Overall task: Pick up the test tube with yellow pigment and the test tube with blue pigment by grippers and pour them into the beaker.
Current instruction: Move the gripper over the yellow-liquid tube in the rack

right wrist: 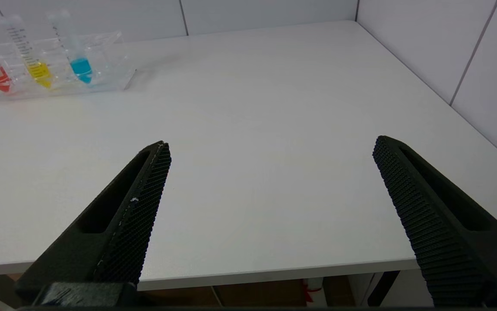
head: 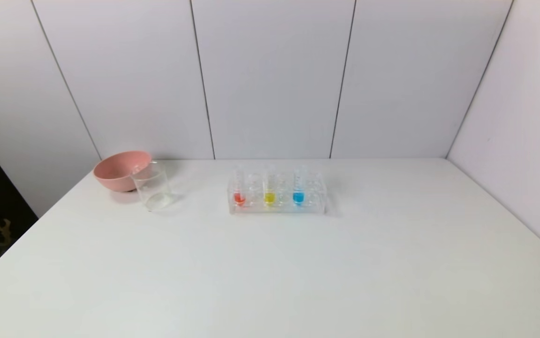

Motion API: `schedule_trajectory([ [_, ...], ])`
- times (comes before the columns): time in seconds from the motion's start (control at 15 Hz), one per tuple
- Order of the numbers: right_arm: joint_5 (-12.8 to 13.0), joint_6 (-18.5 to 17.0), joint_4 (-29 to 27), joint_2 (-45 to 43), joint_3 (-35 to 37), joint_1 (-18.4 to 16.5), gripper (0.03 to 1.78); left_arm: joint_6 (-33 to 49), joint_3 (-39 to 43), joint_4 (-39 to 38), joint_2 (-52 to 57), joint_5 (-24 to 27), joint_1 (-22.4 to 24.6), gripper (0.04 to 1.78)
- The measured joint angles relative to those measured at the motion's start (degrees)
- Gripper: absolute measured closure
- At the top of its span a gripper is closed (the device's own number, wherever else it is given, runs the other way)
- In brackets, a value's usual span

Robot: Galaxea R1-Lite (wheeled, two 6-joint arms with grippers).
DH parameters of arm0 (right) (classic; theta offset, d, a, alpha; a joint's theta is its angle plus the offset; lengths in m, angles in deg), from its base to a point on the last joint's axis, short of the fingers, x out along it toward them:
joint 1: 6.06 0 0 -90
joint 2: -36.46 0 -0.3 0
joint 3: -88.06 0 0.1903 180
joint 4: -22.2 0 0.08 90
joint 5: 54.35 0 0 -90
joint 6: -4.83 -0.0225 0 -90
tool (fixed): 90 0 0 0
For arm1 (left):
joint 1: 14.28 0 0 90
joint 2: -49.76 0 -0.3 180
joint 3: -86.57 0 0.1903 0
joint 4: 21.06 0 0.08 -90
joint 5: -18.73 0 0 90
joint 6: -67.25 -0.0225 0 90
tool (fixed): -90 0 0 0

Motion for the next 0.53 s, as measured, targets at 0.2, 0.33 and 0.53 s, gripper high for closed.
schedule_trajectory([
  [0.2,0.0,0.0,0.0,0.0,0.0,0.0,0.10,0.1,-0.6,0.1,0.0,0.4,0.0,0.06],
  [0.33,0.0,0.0,0.0,0.0,0.0,0.0,0.10,0.2,-4.1,0.9,-0.3,1.8,0.0,0.06],
  [0.53,0.0,0.0,0.0,0.0,0.0,0.0,0.10,0.3,-9.7,1.3,-3.8,3.6,0.0,0.06],
])
